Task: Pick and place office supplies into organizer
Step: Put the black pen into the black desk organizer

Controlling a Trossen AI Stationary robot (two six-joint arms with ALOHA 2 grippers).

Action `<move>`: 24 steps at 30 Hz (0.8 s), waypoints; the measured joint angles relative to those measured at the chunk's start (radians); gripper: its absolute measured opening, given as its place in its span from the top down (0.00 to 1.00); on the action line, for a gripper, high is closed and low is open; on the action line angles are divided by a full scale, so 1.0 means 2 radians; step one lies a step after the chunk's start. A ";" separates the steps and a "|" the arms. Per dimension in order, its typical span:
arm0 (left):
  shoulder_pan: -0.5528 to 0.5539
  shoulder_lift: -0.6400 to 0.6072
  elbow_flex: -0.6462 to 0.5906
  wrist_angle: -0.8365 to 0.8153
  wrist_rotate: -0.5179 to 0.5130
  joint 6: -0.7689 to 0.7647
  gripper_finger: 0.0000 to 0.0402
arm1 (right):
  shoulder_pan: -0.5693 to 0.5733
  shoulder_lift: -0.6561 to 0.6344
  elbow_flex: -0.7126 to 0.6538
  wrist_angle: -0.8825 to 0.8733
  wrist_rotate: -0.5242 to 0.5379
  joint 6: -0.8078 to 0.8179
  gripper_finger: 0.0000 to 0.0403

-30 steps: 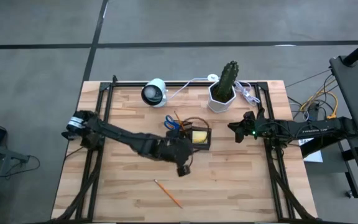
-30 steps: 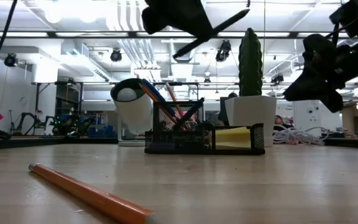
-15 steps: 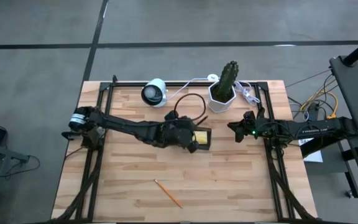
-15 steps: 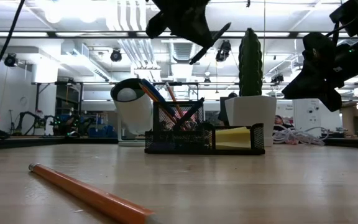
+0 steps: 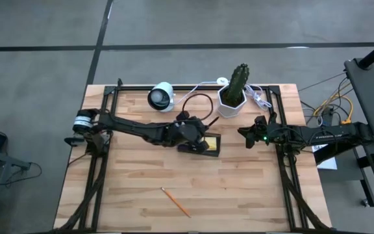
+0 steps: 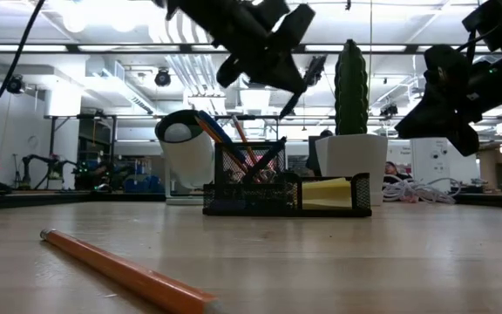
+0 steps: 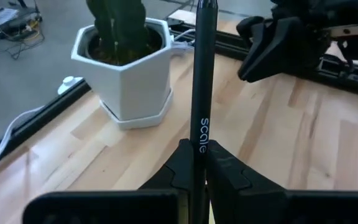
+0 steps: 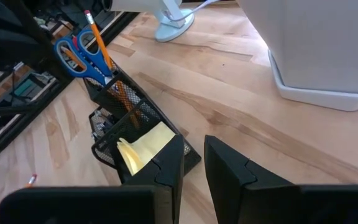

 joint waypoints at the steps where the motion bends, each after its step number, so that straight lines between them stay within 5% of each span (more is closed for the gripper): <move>1: 0.001 -0.004 -0.011 0.011 0.000 0.002 0.98 | 0.000 0.000 0.000 0.001 0.000 0.000 0.87; 8: 0.005 -0.051 -0.099 0.062 -0.019 0.012 0.98 | 0.000 0.000 0.000 0.005 0.000 0.000 0.87; 13: 0.012 -0.096 -0.199 0.228 -0.021 0.026 0.98 | 0.000 0.000 0.000 0.006 0.001 0.000 0.87; 18: 0.022 -0.124 -0.275 0.346 0.014 0.040 0.98 | 0.000 0.001 0.000 0.006 0.001 0.000 0.87; 24: 0.029 -0.126 -0.307 0.375 0.056 0.040 0.98 | 0.000 0.001 0.000 0.006 0.001 -0.002 0.87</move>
